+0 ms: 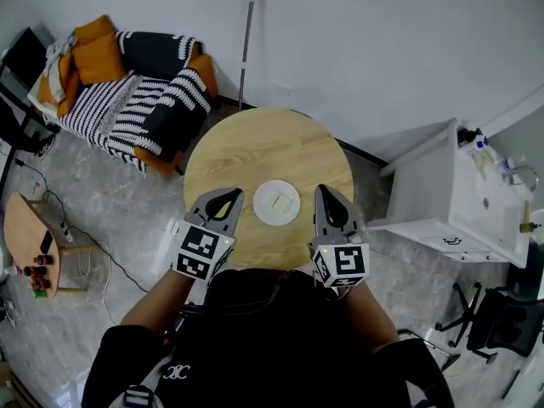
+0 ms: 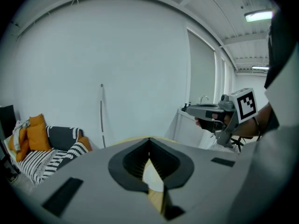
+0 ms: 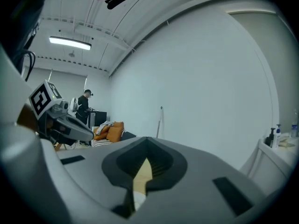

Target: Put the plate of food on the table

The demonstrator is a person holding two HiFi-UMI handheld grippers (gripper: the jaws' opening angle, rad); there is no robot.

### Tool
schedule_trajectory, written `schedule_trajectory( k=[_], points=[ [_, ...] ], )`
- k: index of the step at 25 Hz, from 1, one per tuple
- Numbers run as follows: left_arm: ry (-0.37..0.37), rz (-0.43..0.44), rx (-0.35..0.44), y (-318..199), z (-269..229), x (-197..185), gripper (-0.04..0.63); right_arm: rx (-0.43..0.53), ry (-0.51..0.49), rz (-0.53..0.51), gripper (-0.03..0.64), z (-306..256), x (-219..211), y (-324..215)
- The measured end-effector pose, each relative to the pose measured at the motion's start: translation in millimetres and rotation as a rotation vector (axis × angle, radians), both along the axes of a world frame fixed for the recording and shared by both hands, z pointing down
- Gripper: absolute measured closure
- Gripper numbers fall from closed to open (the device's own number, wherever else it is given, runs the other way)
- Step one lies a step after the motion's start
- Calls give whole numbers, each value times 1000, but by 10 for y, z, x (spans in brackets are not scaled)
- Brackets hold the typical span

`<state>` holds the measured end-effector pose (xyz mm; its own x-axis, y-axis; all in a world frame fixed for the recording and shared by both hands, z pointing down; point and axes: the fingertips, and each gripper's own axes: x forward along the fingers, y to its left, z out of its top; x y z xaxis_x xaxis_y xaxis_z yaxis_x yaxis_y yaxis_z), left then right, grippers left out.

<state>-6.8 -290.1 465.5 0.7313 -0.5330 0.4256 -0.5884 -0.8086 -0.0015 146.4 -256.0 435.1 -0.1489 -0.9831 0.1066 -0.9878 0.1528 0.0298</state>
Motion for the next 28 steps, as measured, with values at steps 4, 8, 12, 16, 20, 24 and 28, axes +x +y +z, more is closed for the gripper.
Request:
schedule_trajectory(
  k=[4, 8, 12, 16, 20, 24, 28],
  points=[
    [-1, 14, 8, 3, 6, 50, 591, -21, -14, 11, 610, -18, 51, -4],
    [3, 20, 9, -9, 21, 62, 591, -46, -10, 13, 611, 54, 49, -6],
    [-6, 11, -6, -28, 88, 14, 591, -61, -14, 11, 611, 112, 24, -9],
    [-11, 13, -2, -62, 94, -5, 591, -73, -20, 11, 611, 139, 17, -21],
    [-20, 13, -7, -75, 115, -27, 591, -79, -6, 4, 611, 162, -9, -18],
    [-19, 14, -1, -74, 105, -22, 591, -81, -4, 2, 611, 179, -3, -6],
    [-20, 17, -5, -39, 107, -7, 591, -91, -5, 6, 611, 193, 29, 19]
  ],
)
